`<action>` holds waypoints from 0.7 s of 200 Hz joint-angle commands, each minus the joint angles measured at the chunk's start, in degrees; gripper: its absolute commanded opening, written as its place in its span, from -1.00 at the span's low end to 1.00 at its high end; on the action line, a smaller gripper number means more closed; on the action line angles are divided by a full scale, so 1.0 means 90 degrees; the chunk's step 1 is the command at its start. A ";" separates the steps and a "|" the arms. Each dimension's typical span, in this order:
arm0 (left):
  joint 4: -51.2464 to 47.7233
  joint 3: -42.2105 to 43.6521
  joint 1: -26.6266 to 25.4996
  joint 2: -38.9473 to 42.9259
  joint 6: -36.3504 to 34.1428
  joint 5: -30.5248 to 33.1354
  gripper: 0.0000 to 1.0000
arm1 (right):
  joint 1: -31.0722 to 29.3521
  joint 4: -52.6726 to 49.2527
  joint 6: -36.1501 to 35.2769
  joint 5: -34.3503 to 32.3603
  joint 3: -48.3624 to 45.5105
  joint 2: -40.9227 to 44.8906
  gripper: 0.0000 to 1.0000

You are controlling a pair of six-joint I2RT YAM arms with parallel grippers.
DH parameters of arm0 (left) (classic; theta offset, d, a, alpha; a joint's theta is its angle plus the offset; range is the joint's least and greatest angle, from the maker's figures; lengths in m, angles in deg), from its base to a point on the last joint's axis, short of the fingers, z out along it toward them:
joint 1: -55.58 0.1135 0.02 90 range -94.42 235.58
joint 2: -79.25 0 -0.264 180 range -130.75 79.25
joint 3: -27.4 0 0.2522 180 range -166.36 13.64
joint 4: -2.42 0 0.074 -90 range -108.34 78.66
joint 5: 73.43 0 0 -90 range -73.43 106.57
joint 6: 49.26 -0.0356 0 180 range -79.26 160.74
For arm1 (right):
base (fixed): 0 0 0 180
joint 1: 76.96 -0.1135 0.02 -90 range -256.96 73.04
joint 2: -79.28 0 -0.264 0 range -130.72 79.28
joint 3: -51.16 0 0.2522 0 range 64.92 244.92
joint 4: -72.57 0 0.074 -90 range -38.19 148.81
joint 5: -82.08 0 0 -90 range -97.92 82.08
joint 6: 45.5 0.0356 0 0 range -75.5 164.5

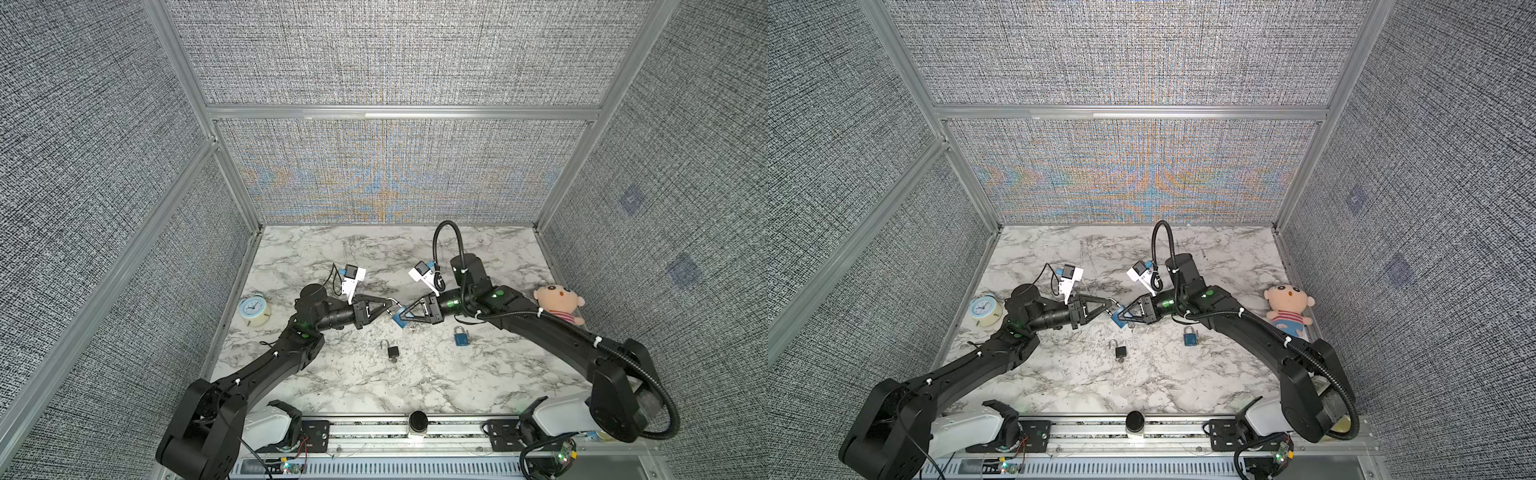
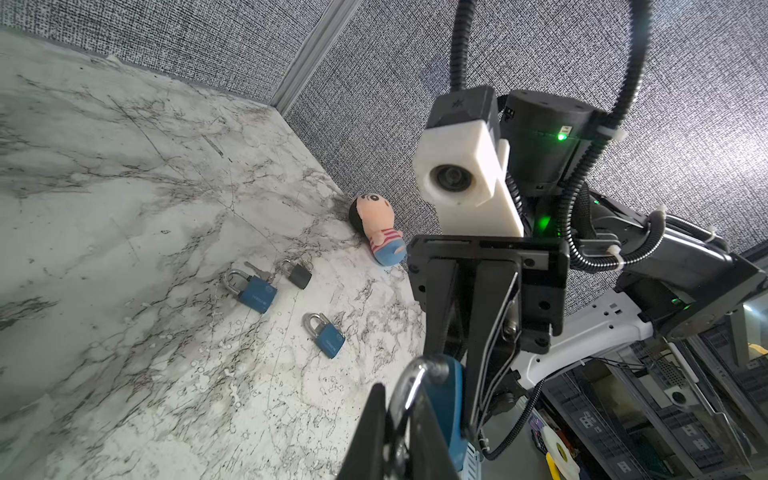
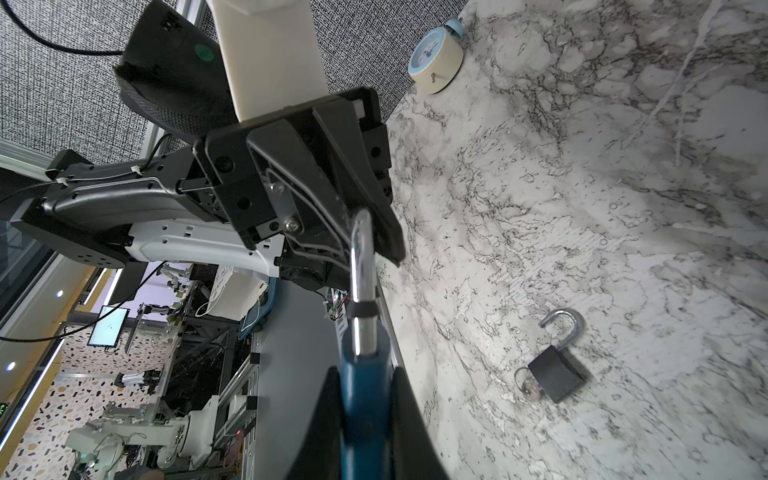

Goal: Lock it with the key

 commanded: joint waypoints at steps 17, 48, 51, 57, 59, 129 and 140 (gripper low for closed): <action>-0.0047 0.0010 -0.0031 0.0058 -0.0150 -0.0017 -1.00 | -0.0009 0.0513 0.0277 -0.0309 -0.0018 0.0045 -1.00; -0.0116 0.0021 -0.0056 0.0064 -0.0151 0.0030 -1.00 | -0.0011 0.0647 0.0335 -0.0391 -0.0065 0.0036 -1.00; -0.0111 0.0021 -0.0064 0.0062 -0.0150 0.0039 -1.00 | -0.0013 0.0678 0.0358 -0.0391 -0.0074 0.0022 -1.00; -0.0116 0.0030 -0.0079 0.0059 -0.0141 0.0049 -1.00 | -0.0013 0.0732 0.0391 -0.0405 -0.0093 0.0018 -1.00; -0.0123 0.0023 -0.0076 0.0064 -0.0148 0.0057 -1.00 | -0.0014 0.0753 0.0404 -0.0409 -0.0098 0.0010 -1.00; -0.0029 0.0089 -0.0334 -0.0038 -0.0038 0.0196 -1.00 | -0.0009 0.1611 0.0903 -0.0602 -0.0370 -0.0065 -1.00; 0.0001 0.0113 -0.0367 -0.0040 -0.0014 0.0207 -1.00 | -0.0014 0.1605 0.0888 -0.0714 -0.0367 -0.0066 -1.00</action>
